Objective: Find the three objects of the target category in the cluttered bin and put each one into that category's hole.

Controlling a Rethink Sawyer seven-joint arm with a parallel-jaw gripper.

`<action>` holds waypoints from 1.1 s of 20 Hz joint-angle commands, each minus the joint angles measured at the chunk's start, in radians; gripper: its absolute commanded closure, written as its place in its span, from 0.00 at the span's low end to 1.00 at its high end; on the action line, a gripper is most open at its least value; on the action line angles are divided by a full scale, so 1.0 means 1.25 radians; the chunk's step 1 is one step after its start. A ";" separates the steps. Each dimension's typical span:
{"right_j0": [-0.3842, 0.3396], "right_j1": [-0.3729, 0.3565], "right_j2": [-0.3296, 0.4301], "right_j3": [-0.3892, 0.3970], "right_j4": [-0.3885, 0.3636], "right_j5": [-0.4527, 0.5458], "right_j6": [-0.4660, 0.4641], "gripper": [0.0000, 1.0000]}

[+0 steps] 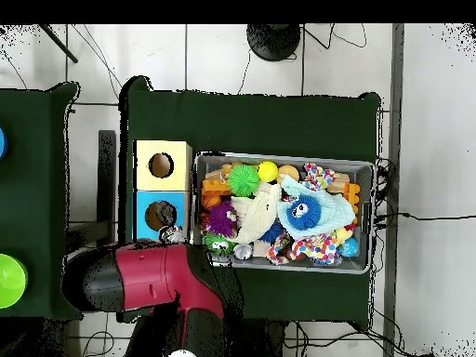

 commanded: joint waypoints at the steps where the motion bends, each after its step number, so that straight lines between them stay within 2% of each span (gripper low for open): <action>1: 0.005 0.039 0.022 -0.052 0.050 0.032 0.180 1.00; 3: 0.007 0.049 0.020 -0.078 0.054 0.054 0.181 1.00; 10: 0.018 0.063 0.007 -0.088 0.069 0.058 0.184 1.00; 22: 0.032 0.108 -0.007 -0.092 0.082 0.011 0.193 1.00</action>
